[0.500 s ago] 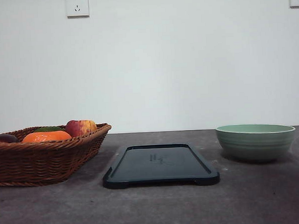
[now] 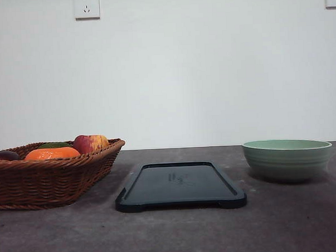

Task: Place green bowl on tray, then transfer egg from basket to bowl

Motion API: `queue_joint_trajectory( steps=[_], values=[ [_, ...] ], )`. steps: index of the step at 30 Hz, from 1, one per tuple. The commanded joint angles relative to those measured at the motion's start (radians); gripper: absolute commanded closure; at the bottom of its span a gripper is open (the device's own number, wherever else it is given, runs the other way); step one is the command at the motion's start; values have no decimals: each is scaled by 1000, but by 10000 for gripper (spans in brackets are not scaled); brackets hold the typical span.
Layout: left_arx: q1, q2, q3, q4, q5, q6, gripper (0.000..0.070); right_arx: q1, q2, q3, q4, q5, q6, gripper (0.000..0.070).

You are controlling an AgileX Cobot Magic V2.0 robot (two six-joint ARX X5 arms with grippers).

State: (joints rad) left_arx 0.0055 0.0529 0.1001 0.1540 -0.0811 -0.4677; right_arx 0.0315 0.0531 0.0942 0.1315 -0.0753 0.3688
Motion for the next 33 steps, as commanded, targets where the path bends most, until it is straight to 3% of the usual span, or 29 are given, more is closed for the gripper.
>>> queue_joint_trajectory(
  steps=[1,5,9,24,30,33],
  values=[
    [1,28,48,2,-5,52,700,-1,34,45,10,2,-38,695],
    [1,132,156,-86,-3,97,700,-1,143,132,-2,-3,-71,695],
    [1,251,272,-189,39,133,700,-1,266,243,-95,-17,-75,695],
    [1,703,649,-545,391,273,700,-1,785,634,-465,-362,-254,695],
    [-2,854,762,-710,443,410,700,-1,927,722,-571,-401,-336,695],
    [-5,885,787,-731,442,430,700,-1,945,725,-570,-399,-350,694]
  ],
)
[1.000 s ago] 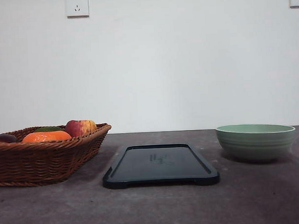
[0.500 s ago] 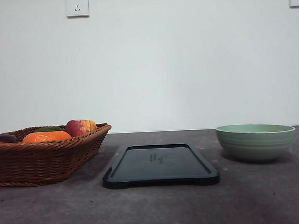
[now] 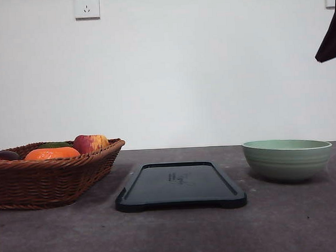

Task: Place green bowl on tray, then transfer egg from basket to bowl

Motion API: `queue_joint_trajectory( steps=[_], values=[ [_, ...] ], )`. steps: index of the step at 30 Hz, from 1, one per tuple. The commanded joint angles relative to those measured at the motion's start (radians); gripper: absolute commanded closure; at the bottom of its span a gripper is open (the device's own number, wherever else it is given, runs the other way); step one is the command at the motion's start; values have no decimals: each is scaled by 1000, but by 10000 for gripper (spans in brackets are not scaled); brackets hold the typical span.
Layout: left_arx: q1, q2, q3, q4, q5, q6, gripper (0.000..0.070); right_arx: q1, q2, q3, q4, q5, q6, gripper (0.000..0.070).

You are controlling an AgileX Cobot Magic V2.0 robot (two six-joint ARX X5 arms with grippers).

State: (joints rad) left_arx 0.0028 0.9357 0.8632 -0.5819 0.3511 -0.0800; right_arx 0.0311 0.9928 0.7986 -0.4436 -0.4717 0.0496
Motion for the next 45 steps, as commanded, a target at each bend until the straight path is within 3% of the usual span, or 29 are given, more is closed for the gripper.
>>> queue_joint_trajectory(
  steps=[1,3,4,7,8,17,26,34,45],
  values=[
    [-3,6,27,6,10,43,700,0,7,21,4,-2,-37,694],
    [-3,6,28,15,10,45,672,0,7,21,5,-2,-39,665],
    [-3,6,28,23,10,47,621,0,6,21,4,-2,-38,615],
    [-3,4,28,37,10,46,319,0,6,21,-6,0,-35,356],
    [-3,4,28,37,10,46,302,0,6,21,-11,0,-35,346],
    [-3,4,28,37,10,42,313,-1,39,85,-112,11,13,342],
    [-3,4,28,30,10,35,313,-1,264,378,-435,92,4,342],
    [-3,4,28,28,10,34,314,-2,509,610,-612,192,-20,343],
    [-3,5,28,28,10,35,314,-4,782,728,-600,219,-59,374]
  ],
)
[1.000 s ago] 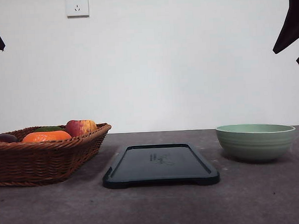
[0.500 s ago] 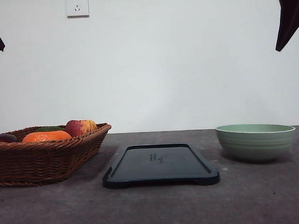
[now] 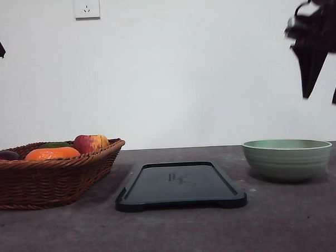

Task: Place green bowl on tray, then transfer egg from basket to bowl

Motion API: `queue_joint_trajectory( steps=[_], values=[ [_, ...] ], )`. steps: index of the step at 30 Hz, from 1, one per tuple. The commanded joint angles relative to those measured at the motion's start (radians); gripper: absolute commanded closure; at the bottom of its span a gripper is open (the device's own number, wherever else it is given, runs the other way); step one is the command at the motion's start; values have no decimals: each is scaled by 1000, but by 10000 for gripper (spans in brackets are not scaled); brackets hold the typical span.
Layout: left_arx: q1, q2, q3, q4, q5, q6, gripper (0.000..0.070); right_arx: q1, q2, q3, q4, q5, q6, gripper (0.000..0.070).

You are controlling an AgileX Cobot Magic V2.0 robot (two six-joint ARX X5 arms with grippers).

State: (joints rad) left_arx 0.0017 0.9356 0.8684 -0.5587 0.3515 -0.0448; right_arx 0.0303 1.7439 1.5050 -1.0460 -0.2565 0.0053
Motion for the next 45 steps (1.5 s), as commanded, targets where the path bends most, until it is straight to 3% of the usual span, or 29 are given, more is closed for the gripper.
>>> queue_joint_trajectory(
  steps=[1,9,15,19,25,31,40,45],
  values=[
    [-2,5,23,5,10,0,314,-3,51,21,7,5,-16,374],
    [-2,5,23,5,9,0,314,-6,162,21,39,47,-18,392],
    [-2,5,23,5,9,-1,313,-8,192,21,54,48,-20,694],
    [-2,5,23,5,10,0,314,-8,192,30,57,48,-20,700],
    [-2,6,23,5,9,0,314,-1,192,159,-100,47,-24,700],
    [-2,6,23,5,9,-1,314,73,192,294,-208,44,-38,700],
    [-2,6,23,5,9,-1,314,281,194,330,-123,40,16,700],
    [-2,6,23,4,9,-1,314,369,221,330,-37,-9,44,700]
  ],
)
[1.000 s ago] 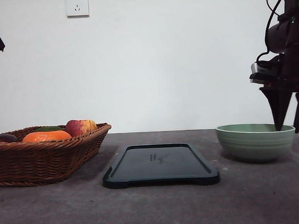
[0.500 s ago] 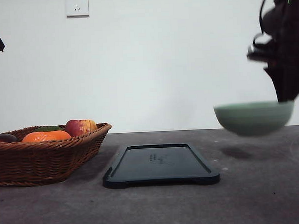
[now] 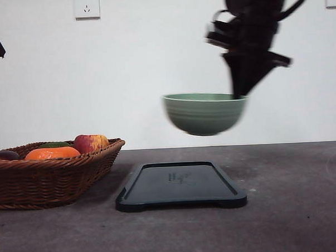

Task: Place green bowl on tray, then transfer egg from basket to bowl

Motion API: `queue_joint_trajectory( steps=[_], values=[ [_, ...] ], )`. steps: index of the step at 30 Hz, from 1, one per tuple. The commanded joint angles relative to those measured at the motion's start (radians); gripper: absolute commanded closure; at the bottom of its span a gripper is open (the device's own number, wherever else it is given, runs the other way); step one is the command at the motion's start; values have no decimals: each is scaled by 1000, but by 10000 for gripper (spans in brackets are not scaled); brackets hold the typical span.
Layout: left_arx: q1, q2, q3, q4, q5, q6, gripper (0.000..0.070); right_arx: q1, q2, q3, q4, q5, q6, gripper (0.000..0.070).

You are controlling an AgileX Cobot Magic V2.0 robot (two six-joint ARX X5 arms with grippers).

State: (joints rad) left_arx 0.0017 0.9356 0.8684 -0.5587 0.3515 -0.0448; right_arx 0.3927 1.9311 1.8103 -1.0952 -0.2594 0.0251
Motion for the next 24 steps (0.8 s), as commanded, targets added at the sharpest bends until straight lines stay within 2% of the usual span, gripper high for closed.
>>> queue_joint_trajectory(
  steps=[1,8,24],
  values=[
    [-2,6,23,4,9,-1,314,21,43,25,28,-12,33,700],
    [-2,6,23,4,9,-1,314,60,116,26,76,-8,50,700],
    [-2,6,23,1,9,-1,314,64,194,26,129,54,50,700]
  ],
)
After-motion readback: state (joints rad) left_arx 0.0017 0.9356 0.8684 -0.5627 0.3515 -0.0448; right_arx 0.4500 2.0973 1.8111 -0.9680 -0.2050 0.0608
